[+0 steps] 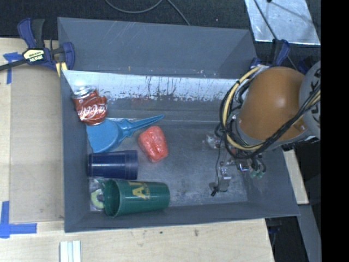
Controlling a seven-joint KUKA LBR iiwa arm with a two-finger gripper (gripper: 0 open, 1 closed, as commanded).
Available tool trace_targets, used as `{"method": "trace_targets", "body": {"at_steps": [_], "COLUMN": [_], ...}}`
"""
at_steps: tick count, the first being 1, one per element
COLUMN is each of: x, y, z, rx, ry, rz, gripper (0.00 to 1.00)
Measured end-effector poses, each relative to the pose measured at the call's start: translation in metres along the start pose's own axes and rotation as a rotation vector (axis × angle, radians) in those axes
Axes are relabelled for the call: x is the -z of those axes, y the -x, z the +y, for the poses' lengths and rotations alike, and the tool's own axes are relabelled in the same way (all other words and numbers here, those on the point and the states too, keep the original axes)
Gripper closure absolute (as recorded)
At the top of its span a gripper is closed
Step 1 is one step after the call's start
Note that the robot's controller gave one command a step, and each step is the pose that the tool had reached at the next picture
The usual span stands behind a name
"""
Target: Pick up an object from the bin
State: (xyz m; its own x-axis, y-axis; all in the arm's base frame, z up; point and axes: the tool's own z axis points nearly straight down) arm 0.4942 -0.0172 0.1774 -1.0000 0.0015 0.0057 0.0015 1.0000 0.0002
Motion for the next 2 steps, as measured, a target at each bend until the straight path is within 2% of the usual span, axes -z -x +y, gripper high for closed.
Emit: {"method": "trace_targets", "body": {"at_steps": [1,2], "x": [0.004,-0.019], "y": [0.002,0.025], "z": [0.000,-0.006], "rx": [0.001,-0.062], "ry": [0.000,0.000], "rz": [-0.009,-0.016], "gripper": [0.00,0.00]}}
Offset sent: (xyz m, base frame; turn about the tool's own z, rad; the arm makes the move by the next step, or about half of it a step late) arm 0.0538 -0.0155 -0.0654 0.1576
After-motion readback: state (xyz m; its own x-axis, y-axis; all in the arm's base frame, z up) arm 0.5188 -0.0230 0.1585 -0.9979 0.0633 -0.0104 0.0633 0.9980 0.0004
